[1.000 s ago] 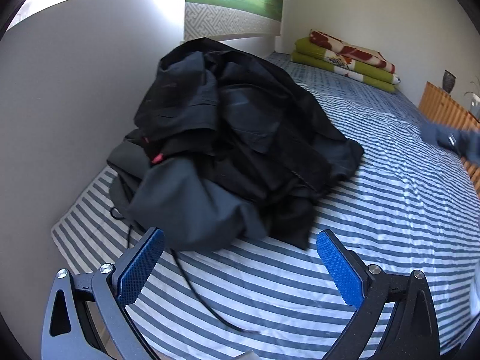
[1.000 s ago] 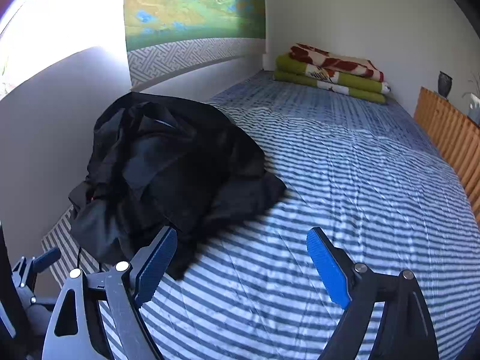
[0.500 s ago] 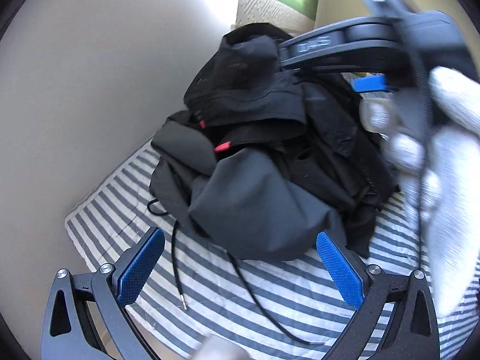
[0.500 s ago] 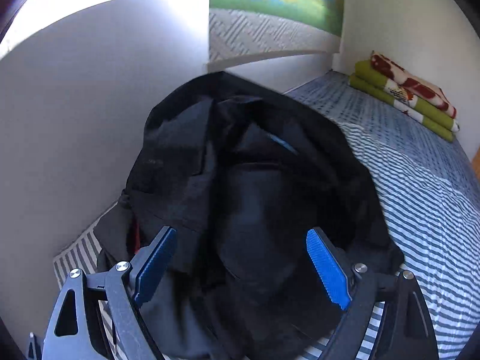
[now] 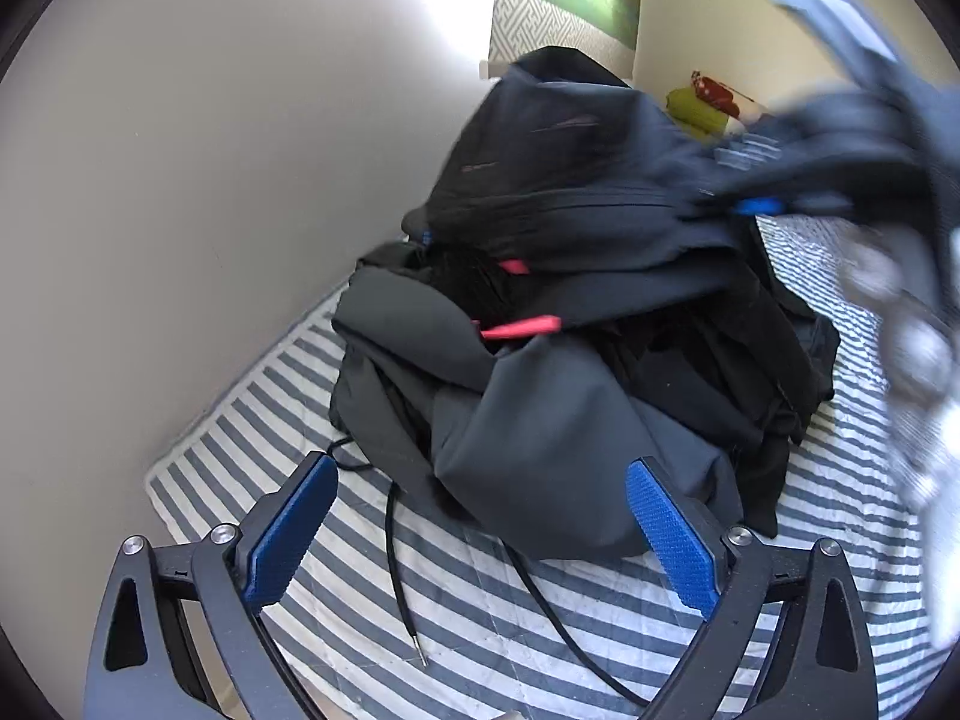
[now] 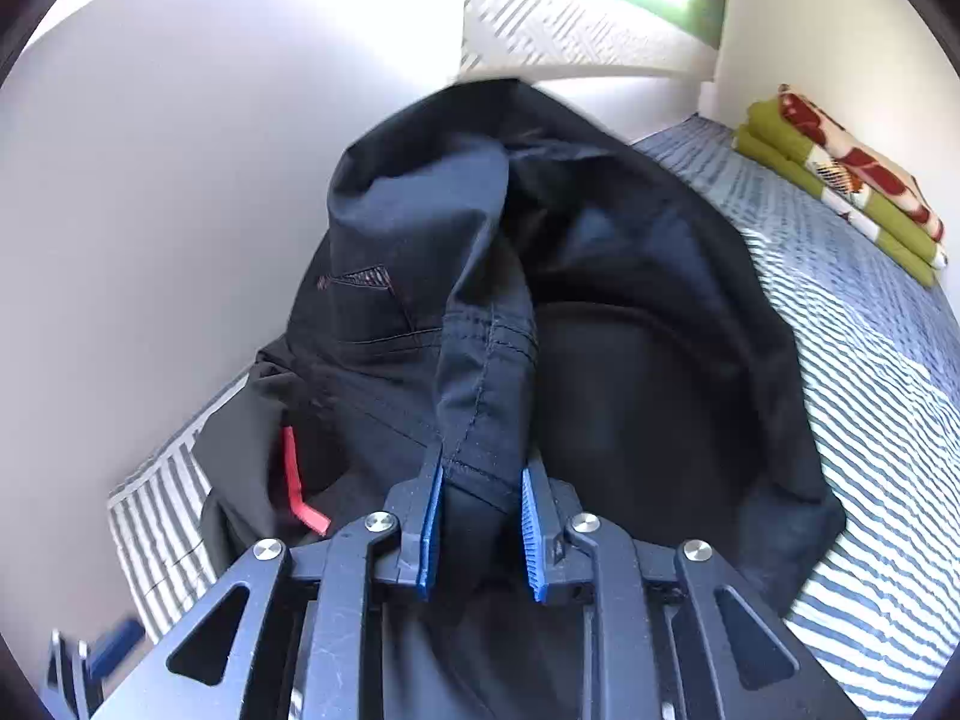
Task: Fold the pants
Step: 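Reach the right tool into the black clothing heap and grasp a navy garment, then pull the navy garment out of the heap with the right tool and lay it flat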
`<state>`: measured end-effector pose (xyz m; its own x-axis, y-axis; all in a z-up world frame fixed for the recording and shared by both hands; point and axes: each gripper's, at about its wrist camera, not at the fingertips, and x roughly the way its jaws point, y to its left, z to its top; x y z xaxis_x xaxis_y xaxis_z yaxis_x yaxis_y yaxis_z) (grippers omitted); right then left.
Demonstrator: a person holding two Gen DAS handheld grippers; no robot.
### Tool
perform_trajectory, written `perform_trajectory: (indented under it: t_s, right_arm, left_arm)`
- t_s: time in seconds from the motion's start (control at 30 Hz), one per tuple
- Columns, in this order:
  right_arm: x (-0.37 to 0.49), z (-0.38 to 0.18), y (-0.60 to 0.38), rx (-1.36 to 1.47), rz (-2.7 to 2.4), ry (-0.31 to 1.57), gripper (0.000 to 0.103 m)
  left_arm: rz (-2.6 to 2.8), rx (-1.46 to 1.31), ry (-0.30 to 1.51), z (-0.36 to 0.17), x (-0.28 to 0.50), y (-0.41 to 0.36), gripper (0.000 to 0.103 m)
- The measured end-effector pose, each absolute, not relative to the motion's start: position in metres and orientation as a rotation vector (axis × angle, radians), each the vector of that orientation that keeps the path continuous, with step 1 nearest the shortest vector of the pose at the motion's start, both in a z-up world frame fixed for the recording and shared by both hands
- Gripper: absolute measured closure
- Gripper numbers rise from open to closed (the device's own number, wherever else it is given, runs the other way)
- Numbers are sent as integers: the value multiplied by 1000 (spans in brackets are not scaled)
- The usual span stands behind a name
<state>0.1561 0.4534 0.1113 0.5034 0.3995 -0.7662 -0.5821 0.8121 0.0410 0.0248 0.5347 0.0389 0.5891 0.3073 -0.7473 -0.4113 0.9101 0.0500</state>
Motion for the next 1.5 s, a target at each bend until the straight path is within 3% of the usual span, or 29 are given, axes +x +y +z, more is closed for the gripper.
perform_trajectory:
  t_s: [0.43,0.83,1.2,1.3,1.4,1.5]
  right_arm:
    - [66,117,265,-125,410,819,90]
    - [20,87,82,67,146,923,91]
    - [16,71,6,-70,-196,884,90]
    - [14,71,-16,-41,-240,909,79]
    - [-7,81,-29,-60,-277,852,59]
    - [-28,89,-32,13,-111,859,57]
  left_arm:
    - [315,-98,813,63,18,466,7]
    - [193,-18,856,57,15,375,7]
    - [182,22,890,55,34,348,7]
    - [153,35,891,53,41,338,7]
    - [103,5,933,46,52,331,7]
    - [80,5,942,38,59,322,7]
